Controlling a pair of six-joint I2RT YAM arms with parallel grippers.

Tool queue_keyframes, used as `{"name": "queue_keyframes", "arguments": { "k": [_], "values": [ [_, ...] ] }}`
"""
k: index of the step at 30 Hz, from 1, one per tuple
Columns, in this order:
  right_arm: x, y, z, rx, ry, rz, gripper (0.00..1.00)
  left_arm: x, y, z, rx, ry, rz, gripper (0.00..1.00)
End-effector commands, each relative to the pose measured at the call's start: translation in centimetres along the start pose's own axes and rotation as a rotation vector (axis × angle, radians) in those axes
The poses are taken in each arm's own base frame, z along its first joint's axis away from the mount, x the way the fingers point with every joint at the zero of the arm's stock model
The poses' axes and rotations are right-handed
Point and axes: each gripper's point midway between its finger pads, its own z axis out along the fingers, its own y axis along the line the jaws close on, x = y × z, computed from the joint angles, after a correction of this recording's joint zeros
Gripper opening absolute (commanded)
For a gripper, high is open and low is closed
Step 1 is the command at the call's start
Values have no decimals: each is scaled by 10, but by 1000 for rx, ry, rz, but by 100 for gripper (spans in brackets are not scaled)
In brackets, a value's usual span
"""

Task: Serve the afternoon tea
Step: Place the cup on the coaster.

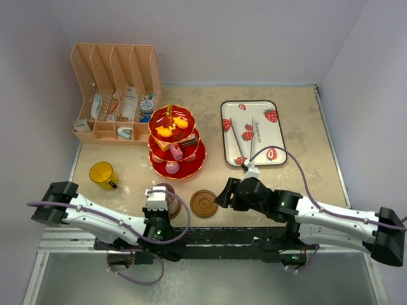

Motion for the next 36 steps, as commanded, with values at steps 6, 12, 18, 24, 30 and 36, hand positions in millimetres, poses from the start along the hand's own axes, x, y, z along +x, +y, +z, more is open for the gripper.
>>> {"name": "queue_keyframes", "arguments": {
  "k": [6,12,18,24,30,36],
  "values": [
    [-8,8,-5,-39,-33,26,63,-11,-7,-4,83,-17,-42,0],
    [-8,9,-5,-41,-32,28,63,-3,-7,-3,18,-11,-7,0],
    [-7,9,-4,-42,-28,24,63,0,-11,-3,6,-13,5,0],
    [-6,6,-6,-36,-24,25,63,0,-12,-3,10,-10,14,4],
    [-7,6,-8,-41,-28,34,63,-2,-9,-5,-2,-10,16,25],
    [-7,6,-9,-35,-24,32,63,-10,-11,-10,5,-13,8,38]
  ]
}}
